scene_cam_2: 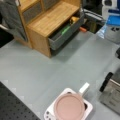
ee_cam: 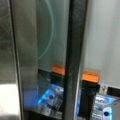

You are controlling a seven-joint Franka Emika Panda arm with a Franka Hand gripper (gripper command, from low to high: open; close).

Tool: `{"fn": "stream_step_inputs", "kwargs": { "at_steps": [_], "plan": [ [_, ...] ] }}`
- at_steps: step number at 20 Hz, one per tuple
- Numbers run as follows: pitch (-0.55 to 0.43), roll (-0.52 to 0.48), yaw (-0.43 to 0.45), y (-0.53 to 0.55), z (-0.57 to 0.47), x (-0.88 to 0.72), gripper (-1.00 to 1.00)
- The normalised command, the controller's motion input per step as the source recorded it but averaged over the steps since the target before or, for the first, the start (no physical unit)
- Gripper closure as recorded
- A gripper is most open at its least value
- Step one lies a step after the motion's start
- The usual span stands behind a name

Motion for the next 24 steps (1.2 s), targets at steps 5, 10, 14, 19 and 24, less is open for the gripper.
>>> {"fn": "stream_step_inputs", "kwargs": {
  "at_steps": [5, 10, 14, 19, 24],
  "plan": [
    [-0.166, 0.177, -0.137, 0.18, -0.14, -0.20, -1.00],
    [-0.127, 0.372, -0.076, 0.20, 0.00, -0.14, -1.00],
    [-0.167, 0.375, -0.058, 0.19, -0.04, -0.05, -1.00],
    [-0.173, 0.239, -0.015, 0.07, -0.18, -0.08, -1.00],
    [-0.177, 0.142, -0.019, 0.04, -0.30, -0.13, -1.00]
  ]
}}
